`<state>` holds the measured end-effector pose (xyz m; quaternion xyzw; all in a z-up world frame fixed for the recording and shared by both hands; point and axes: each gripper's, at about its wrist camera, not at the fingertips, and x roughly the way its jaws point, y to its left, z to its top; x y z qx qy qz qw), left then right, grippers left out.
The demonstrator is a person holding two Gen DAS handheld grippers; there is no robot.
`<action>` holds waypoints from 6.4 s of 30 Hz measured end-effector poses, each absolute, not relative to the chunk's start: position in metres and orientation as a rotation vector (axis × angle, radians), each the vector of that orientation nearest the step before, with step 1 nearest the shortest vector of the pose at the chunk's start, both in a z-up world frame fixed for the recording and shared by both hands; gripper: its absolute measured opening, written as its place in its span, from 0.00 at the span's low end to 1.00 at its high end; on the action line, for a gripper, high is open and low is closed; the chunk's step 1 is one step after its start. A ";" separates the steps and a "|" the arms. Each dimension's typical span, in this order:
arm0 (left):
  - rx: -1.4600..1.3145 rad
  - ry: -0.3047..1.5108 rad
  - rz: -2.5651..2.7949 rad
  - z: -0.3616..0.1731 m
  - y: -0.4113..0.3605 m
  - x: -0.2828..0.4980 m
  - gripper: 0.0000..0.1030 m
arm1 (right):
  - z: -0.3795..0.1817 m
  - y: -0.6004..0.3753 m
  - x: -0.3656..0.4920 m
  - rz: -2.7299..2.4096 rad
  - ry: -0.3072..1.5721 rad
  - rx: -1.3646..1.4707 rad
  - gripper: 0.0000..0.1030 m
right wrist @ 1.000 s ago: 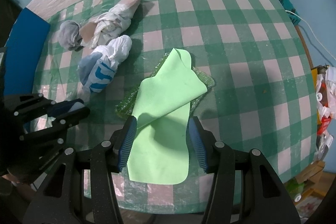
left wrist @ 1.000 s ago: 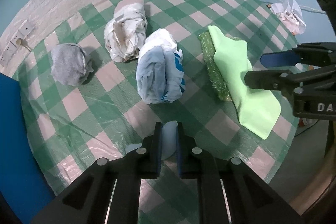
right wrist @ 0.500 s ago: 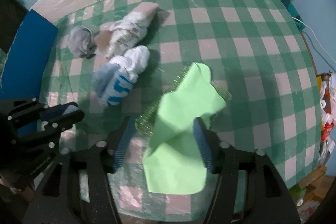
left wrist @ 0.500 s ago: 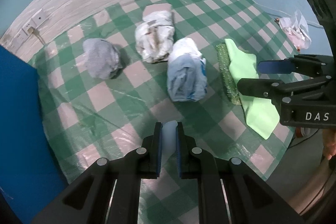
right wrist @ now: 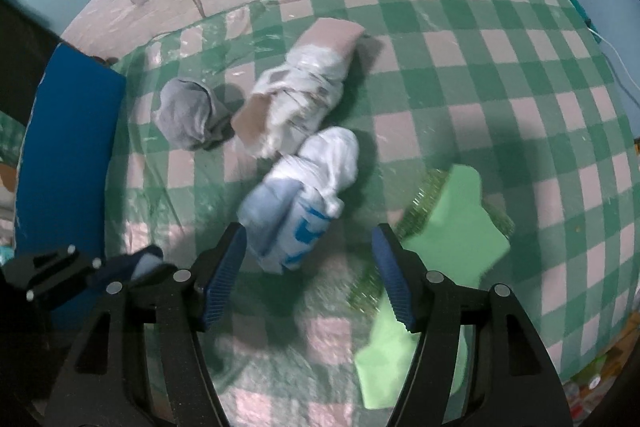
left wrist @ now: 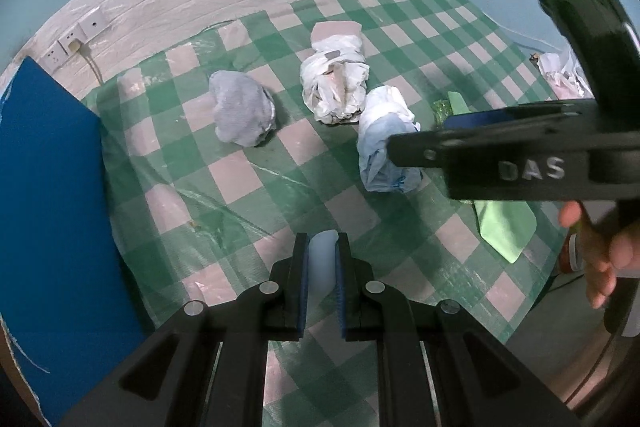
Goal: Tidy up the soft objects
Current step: 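Release the green cloth and grasp the white-and-blue wrapped bundle with right gripper, then carry the white-and-blue bundle and white foam tube over the cardboard box with both grippers, then open both grippers to drop the bundle and foam tube into the box, then withdraw both grippers from the box back over the table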
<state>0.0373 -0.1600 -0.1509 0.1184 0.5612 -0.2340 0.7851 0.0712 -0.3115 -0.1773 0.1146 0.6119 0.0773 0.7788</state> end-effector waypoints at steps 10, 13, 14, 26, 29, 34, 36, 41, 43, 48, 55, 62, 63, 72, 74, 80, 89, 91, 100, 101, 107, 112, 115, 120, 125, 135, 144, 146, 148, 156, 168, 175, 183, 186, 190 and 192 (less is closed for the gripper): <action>0.242 1.205 -0.518 -0.149 -0.157 0.043 0.11 | -0.193 -0.292 0.097 0.130 1.374 0.205 0.64; 0.226 1.215 -0.512 -0.150 -0.152 0.046 0.11 | -0.201 -0.288 0.103 0.113 1.394 0.181 0.64; 0.222 1.218 -0.508 -0.151 -0.150 0.047 0.11 | -0.203 -0.287 0.103 0.107 1.399 0.174 0.64; 0.214 1.203 -0.503 -0.140 -0.147 0.045 0.11 | -0.189 -0.282 0.093 0.113 1.351 0.048 0.53; 0.218 1.187 -0.502 -0.133 -0.148 0.041 0.11 | -0.177 -0.279 0.086 0.120 1.327 0.040 0.52; 0.229 1.169 -0.482 -0.123 -0.147 0.037 0.11 | -0.158 -0.278 0.071 0.130 1.297 0.032 0.52; 0.235 1.158 -0.470 -0.118 -0.146 0.034 0.11 | -0.152 -0.277 0.065 0.135 1.286 0.027 0.52; 0.241 1.137 -0.441 -0.106 -0.142 0.028 0.11 | -0.137 -0.277 0.051 0.153 1.265 0.029 0.52; 0.243 1.131 -0.431 -0.102 -0.141 0.026 0.11 | -0.132 -0.279 0.048 0.162 1.255 0.025 0.52; 0.249 1.111 -0.409 -0.092 -0.139 0.021 0.11 | -0.115 -0.278 0.040 0.184 1.221 0.012 0.53; 0.226 1.080 -0.380 -0.074 -0.128 0.019 0.11 | -0.092 -0.271 0.028 0.211 1.181 -0.002 0.53; 0.191 1.039 -0.350 -0.049 -0.111 0.016 0.11 | -0.067 -0.256 0.021 0.250 1.135 -0.017 0.53; 0.183 1.032 -0.344 -0.045 -0.107 0.016 0.11 | -0.063 -0.252 0.021 0.259 1.128 -0.020 0.53; 0.144 0.993 -0.276 -0.026 -0.067 0.011 0.11 | -0.041 -0.216 0.020 0.323 1.089 -0.054 0.53; 0.132 0.990 -0.257 -0.025 -0.057 0.012 0.11 | -0.037 -0.207 0.019 0.336 1.085 -0.062 0.53; 0.102 0.979 -0.203 -0.023 -0.025 0.012 0.11 | -0.024 -0.178 0.022 0.382 1.066 -0.083 0.53; 0.056 0.993 -0.124 -0.031 0.025 0.012 0.12 | -0.019 -0.128 0.023 0.448 1.064 -0.131 0.53; 0.045 0.997 -0.106 -0.033 0.036 0.012 0.12 | -0.020 -0.119 0.023 0.460 1.068 -0.142 0.53; 0.011 1.006 -0.057 -0.038 0.069 0.012 0.12 | -0.023 -0.064 0.023 0.534 1.077 -0.200 0.53; 0.009 1.010 -0.051 -0.040 0.073 0.012 0.12 | -0.024 -0.058 0.023 0.541 1.079 -0.205 0.53; 0.016 1.027 -0.017 -0.048 0.086 0.010 0.12 | -0.031 -0.028 0.026 0.578 1.093 -0.232 0.53; 0.015 1.034 0.004 -0.051 0.096 0.010 0.13 | -0.039 -0.016 0.030 0.590 1.111 -0.238 0.53; 0.011 1.043 0.014 -0.055 0.102 0.012 0.14 | -0.046 -0.012 0.033 0.591 1.126 -0.237 0.53; 0.000 1.055 0.049 -0.060 0.111 0.013 0.27 | -0.054 -0.011 0.036 0.591 1.143 -0.226 0.56; 0.006 1.053 0.080 -0.059 0.115 0.015 0.27 | -0.055 -0.012 0.038 0.568 1.134 -0.216 0.63; 0.004 1.056 0.099 -0.059 0.116 0.019 0.48 | -0.052 -0.029 0.043 0.547 1.136 -0.160 0.64; 0.022 1.048 0.060 -0.058 0.096 0.017 0.54 | -0.051 -0.055 0.041 0.515 1.135 -0.115 0.64; 0.027 1.048 0.052 -0.058 0.092 0.017 0.54 | -0.053 -0.063 0.040 0.504 1.138 -0.109 0.64; 0.031 1.045 0.042 -0.057 0.087 0.018 0.54 | -0.055 -0.071 0.039 0.492 1.142 -0.105 0.64; 0.053 1.032 0.000 -0.053 0.060 0.016 0.57 | -0.061 -0.107 0.035 0.431 1.154 -0.090 0.64; 0.101 1.035 -0.062 -0.051 0.017 0.017 0.58 | -0.072 -0.169 0.032 0.329 1.167 -0.036 0.64; 0.118 1.029 -0.092 -0.046 -0.008 0.019 0.58 | -0.087 -0.210 0.030 0.249 1.187 -0.017 0.64; 0.167 1.042 -0.144 -0.050 -0.046 0.018 0.59 | -0.104 -0.253 0.029 0.173 1.210 0.023 0.64; 0.188 1.050 -0.161 -0.054 -0.060 0.018 0.59 | -0.109 -0.268 0.027 0.151 1.220 0.042 0.64; 0.215 1.064 -0.175 -0.061 -0.078 0.017 0.59 | -0.115 -0.285 0.026 0.128 1.231 0.059 0.64; 0.225 1.072 -0.177 -0.066 -0.086 0.018 0.63 | -0.119 -0.292 0.025 0.118 1.237 0.067 0.64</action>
